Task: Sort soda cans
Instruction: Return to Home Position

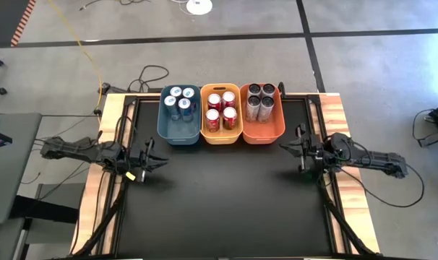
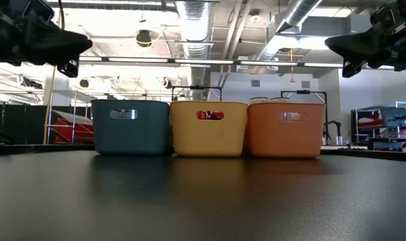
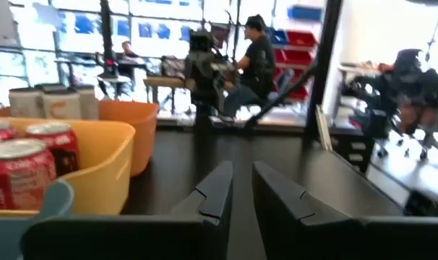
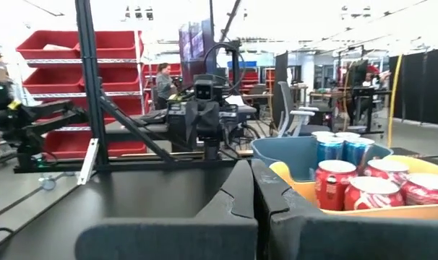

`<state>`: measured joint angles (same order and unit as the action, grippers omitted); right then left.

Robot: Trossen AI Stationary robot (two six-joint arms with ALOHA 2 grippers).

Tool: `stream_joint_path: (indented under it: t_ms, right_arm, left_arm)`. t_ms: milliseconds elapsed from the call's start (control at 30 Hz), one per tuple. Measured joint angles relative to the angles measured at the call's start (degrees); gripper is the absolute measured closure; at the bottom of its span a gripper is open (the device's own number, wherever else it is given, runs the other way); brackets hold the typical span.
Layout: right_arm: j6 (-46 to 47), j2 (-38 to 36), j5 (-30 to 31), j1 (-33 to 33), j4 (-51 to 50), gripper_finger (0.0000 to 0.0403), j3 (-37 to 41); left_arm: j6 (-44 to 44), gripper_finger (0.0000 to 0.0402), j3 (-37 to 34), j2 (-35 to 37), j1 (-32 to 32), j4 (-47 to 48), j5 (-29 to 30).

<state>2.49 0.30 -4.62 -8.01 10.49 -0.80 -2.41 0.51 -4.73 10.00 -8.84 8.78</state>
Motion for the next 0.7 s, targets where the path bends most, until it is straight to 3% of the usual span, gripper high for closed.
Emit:
stream_joint_path:
  t_ms: [233, 700]
  right_arm:
    - [-1.5, 0.0, -2.7, -2.0, -0.2, 0.0403, 0.3]
    - [-0.5, 0.0, -4.4, -2.1, -1.0, 0.0403, 0.4]
  left_arm:
    - [-0.3, 0.0397, 0.0, 0.0, -1.1, 5.4, -5.7]
    - [2.4, 0.0401, -0.1, 0.1, -1.1, 3.3, -7.7]
